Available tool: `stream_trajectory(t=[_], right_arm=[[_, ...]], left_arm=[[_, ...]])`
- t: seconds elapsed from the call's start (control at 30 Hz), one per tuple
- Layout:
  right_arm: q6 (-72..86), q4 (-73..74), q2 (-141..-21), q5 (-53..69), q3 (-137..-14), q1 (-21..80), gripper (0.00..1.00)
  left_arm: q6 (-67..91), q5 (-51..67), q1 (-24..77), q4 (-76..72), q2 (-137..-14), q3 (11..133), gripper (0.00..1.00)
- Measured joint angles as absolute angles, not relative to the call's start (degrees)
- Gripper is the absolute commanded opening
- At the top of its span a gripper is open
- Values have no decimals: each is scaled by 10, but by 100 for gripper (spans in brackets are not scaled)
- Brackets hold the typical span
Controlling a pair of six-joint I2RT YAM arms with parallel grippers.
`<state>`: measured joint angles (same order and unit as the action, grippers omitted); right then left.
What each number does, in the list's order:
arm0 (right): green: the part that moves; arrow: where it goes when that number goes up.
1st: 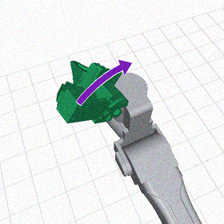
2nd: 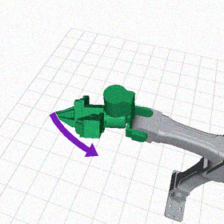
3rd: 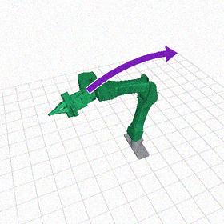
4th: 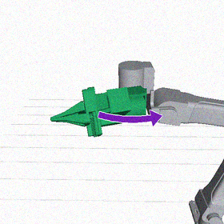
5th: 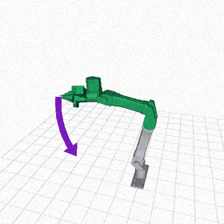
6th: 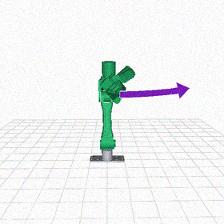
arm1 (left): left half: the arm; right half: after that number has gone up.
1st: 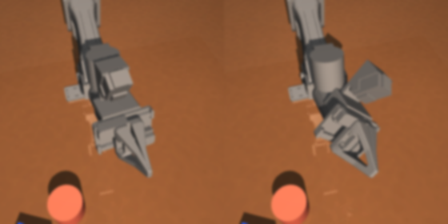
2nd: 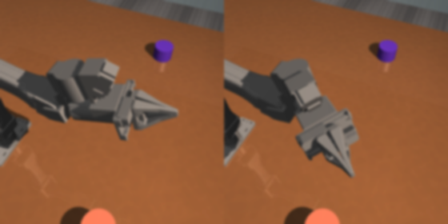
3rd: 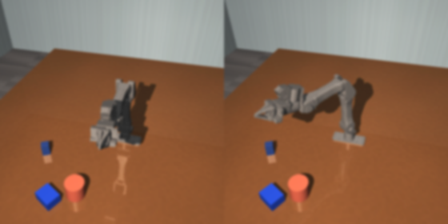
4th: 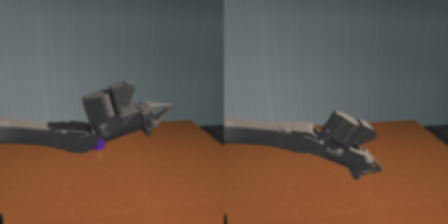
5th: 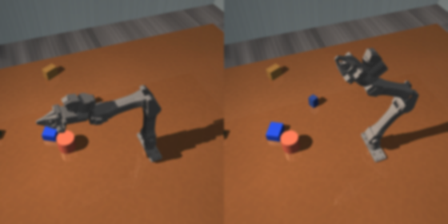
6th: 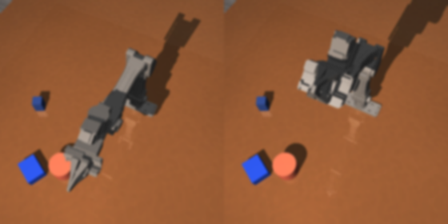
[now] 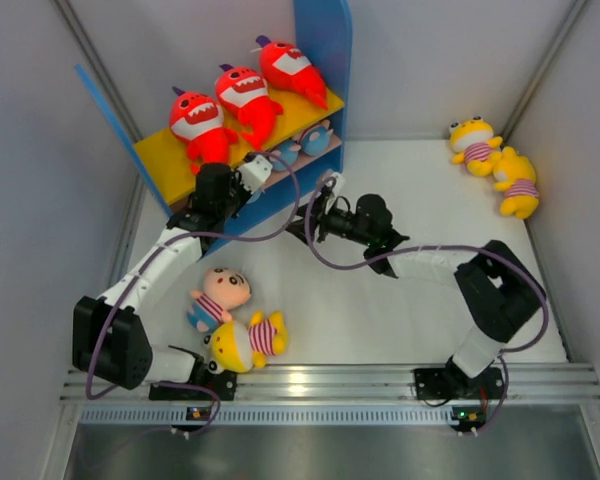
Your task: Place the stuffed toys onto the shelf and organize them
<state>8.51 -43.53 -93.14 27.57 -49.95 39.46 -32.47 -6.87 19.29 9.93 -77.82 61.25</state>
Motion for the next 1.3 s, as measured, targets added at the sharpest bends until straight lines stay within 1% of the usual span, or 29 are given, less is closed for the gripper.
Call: stream_trajectory(t=[0.1, 0.23, 0.27, 0.3, 0.33, 0.37, 0.4, 0.43, 0.5, 0.57, 0.7, 0.83, 0.93, 1.13, 1.3], right_arm=[[129, -463, -1009, 220, -565, 423, 58], [179, -485, -1087, 150, -662, 445, 58], [188, -487, -1101, 136, -681, 446, 58], [198, -488, -1116, 122, -700, 447, 58], [209, -492, -1133, 103, -719, 448, 57], [213, -493, -1139, 94, -726, 448, 57], [219, -495, -1148, 81, -733, 448, 57], [225, -498, -1156, 69, -737, 448, 56], [233, -502, -1167, 49, -741, 449, 54], [239, -501, -1173, 32, -741, 449, 52], [246, -503, -1176, 8, -740, 449, 53], [244, -515, -1172, 1, -727, 451, 57], [231, -516, -1154, 0, -696, 451, 59], [207, -516, -1095, -1, -637, 452, 61], [201, -519, -1076, 7, -636, 452, 60]], left_arm=[[-331, -69, 187, 83, -783, 609, 0], [-332, -70, 183, 74, -783, 604, 7], [-332, -70, 183, 73, -783, 603, 16], [-334, -70, 182, 73, -783, 603, 22], [-335, -70, 183, 74, -783, 603, 37], [-335, -69, 182, 74, -783, 603, 37], [-335, -70, 182, 76, -783, 603, 51], [-337, -70, 182, 78, -783, 603, 57], [-337, -67, 183, 86, -782, 602, 66], [-335, -64, 186, 96, -780, 601, 67], [-334, -65, 184, 115, -772, 601, 68], [-334, -60, 183, 139, -755, 601, 75], [-338, -53, 182, 159, -742, 601, 76], [-343, -20, 182, 213, -724, 613, 83], [-342, 3, 182, 239, -721, 630, 84]])
